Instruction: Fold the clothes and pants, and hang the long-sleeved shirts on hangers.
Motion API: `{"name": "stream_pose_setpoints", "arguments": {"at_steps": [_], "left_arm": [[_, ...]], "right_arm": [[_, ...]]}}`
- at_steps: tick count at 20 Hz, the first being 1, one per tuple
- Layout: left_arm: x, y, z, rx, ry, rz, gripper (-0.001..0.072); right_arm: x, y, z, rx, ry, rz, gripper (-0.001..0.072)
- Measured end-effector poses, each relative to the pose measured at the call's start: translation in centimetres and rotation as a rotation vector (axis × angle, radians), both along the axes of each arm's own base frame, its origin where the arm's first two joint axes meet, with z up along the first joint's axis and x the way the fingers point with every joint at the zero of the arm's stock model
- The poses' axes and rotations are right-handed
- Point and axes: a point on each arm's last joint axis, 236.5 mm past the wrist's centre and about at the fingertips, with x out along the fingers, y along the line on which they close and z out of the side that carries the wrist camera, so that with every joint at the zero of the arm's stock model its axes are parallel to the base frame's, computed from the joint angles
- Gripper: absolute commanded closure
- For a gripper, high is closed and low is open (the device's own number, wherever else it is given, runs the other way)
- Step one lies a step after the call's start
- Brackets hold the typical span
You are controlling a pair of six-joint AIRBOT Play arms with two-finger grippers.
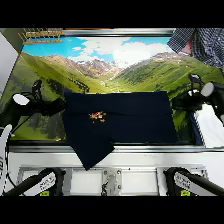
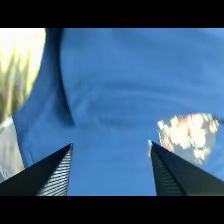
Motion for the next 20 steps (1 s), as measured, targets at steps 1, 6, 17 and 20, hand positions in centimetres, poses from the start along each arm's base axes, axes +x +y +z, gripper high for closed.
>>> {"name": "stream_pose_setpoints", "arguments": {"at_steps": [1,6,17,20], "left_arm": [[-1.1,-0.5,0.0,-0.003,0.005,-0.010,0.0210],[-5.7,-3.9,-0.9,-0.010,0.027,-0.087,0.0210],[-7.8,-6.1,-1.5,-0.011,0.030,-0.142,0.0209],[-7.8,-6.1,-1.5,-0.011,0.029,-0.143,0.0210]], "right_arm": [[-2.1,-0.7,-0.3,0.012,0.026,-0.047,0.0178],[-11.6,-0.7,-4.9,0.178,0.155,-0.389,0.0180],[-12.9,2.9,-10.5,0.396,0.118,-0.666,0.0275],[-11.9,2.7,-10.8,0.385,0.075,-0.670,0.0600]]}}
